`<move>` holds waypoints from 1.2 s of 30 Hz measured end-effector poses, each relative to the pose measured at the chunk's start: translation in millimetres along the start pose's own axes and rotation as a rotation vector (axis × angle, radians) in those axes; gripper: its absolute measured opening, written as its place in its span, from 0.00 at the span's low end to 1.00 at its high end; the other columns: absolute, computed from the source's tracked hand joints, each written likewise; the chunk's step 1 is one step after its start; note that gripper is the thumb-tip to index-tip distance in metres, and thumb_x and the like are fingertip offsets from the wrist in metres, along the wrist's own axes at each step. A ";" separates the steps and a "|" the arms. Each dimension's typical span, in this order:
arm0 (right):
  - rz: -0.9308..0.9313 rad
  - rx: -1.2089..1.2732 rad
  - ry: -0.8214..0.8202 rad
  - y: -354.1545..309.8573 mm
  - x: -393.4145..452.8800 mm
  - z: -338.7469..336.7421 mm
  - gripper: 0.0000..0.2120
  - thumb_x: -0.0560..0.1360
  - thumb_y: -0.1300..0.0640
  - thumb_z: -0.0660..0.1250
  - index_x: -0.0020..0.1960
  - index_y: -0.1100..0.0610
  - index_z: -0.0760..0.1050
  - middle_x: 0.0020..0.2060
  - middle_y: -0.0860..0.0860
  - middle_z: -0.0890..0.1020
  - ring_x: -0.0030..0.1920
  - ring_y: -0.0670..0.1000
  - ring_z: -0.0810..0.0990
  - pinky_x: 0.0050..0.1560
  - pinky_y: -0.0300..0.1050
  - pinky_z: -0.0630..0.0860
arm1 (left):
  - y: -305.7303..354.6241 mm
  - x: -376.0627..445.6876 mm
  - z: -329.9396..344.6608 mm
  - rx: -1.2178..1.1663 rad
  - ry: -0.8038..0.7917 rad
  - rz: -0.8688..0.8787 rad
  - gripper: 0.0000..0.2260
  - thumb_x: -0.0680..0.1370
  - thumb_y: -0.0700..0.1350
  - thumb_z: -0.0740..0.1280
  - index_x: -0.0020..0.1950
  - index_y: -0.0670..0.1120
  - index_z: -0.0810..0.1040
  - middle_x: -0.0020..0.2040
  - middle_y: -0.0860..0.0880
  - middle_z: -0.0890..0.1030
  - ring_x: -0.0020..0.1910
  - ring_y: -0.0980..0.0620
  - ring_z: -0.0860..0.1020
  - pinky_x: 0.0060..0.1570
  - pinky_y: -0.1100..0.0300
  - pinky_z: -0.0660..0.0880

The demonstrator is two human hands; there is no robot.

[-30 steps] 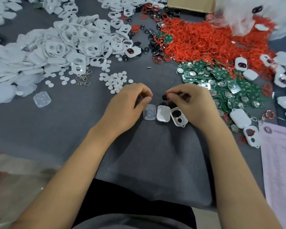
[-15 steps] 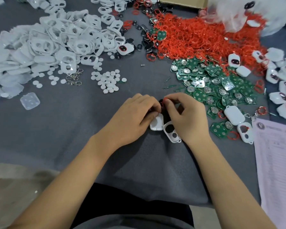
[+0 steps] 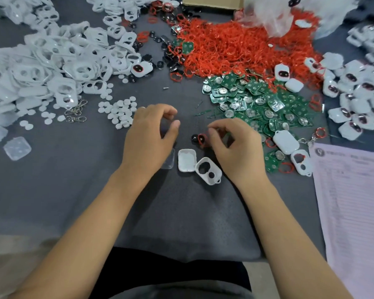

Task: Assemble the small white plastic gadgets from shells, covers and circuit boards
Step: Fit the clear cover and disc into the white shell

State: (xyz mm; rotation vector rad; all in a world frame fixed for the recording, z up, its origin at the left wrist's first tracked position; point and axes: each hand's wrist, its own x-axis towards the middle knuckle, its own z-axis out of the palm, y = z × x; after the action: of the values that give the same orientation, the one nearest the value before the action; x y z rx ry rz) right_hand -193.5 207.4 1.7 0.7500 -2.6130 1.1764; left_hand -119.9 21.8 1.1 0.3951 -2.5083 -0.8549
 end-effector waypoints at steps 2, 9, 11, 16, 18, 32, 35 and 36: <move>0.009 -0.108 0.098 7.2 1.7 -10.4 0.05 0.79 0.57 0.69 0.51 0.51 0.83 0.43 0.46 0.82 0.43 0.48 0.80 0.39 0.50 0.76 | 4.8 -2.2 1.0 -0.019 0.057 0.070 0.07 0.82 0.45 0.68 0.60 0.48 0.80 0.52 0.56 0.80 0.54 0.52 0.75 0.52 0.67 0.69; 0.188 -0.340 0.079 27.7 2.2 -20.6 0.15 0.80 0.52 0.65 0.67 0.48 0.77 0.51 0.48 0.81 0.56 0.54 0.78 0.40 0.49 0.73 | 26.5 -3.5 15.8 -0.079 0.011 0.226 0.05 0.81 0.40 0.69 0.55 0.46 0.82 0.48 0.56 0.80 0.49 0.53 0.76 0.52 0.68 0.70; 0.184 -0.367 0.085 26.9 2.1 -17.7 0.18 0.81 0.52 0.65 0.70 0.49 0.76 0.51 0.50 0.80 0.55 0.55 0.78 0.38 0.46 0.67 | 23.8 -7.4 16.2 -0.082 -0.004 0.239 0.05 0.81 0.39 0.69 0.55 0.46 0.82 0.48 0.56 0.80 0.49 0.54 0.76 0.52 0.68 0.70; 0.194 -0.375 0.068 28.9 0.7 -18.7 0.19 0.81 0.49 0.65 0.71 0.50 0.77 0.52 0.50 0.80 0.55 0.55 0.78 0.39 0.46 0.66 | 14.2 -15.4 10.7 -0.105 0.004 0.151 0.06 0.80 0.40 0.69 0.54 0.49 0.82 0.46 0.62 0.78 0.49 0.62 0.74 0.45 0.71 0.69; 0.201 -0.364 0.044 29.6 0.4 -19.1 0.18 0.81 0.45 0.67 0.69 0.49 0.78 0.53 0.49 0.80 0.56 0.54 0.78 0.41 0.47 0.72 | 13.9 -14.5 10.9 -0.114 0.006 0.135 0.06 0.80 0.40 0.69 0.54 0.49 0.82 0.47 0.62 0.78 0.49 0.62 0.74 0.45 0.69 0.70; 0.181 0.715 -0.069 -0.7 -4.4 -13.7 0.07 0.83 0.56 0.68 0.50 0.48 0.84 0.31 0.54 0.82 0.23 0.54 0.76 0.22 0.46 0.73 | 16.7 -15.7 9.5 -0.198 -0.048 0.141 0.10 0.82 0.49 0.68 0.64 0.55 0.80 0.52 0.65 0.79 0.52 0.60 0.78 0.50 0.72 0.69; 0.206 0.765 -0.130 -4.0 -6.0 -8.0 0.07 0.82 0.56 0.69 0.51 0.48 0.85 0.27 0.51 0.79 0.21 0.52 0.74 0.22 0.44 0.72 | 17.2 -16.3 8.6 -0.246 -0.082 0.138 0.13 0.83 0.50 0.64 0.67 0.53 0.78 0.51 0.61 0.80 0.52 0.59 0.79 0.44 0.69 0.73; 0.208 0.769 -0.130 -3.7 -6.5 -7.7 0.07 0.82 0.57 0.69 0.51 0.48 0.85 0.27 0.49 0.79 0.22 0.50 0.74 0.22 0.44 0.73 | 16.4 -16.8 8.0 -0.266 -0.091 0.137 0.14 0.83 0.49 0.63 0.68 0.52 0.78 0.52 0.59 0.80 0.51 0.58 0.79 0.44 0.67 0.74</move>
State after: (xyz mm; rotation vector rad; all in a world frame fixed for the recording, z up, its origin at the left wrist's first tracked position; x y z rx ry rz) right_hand -186.3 213.4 6.9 0.6804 -2.3339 2.3149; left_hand -111.5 45.2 0.3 0.0963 -2.4249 -1.1542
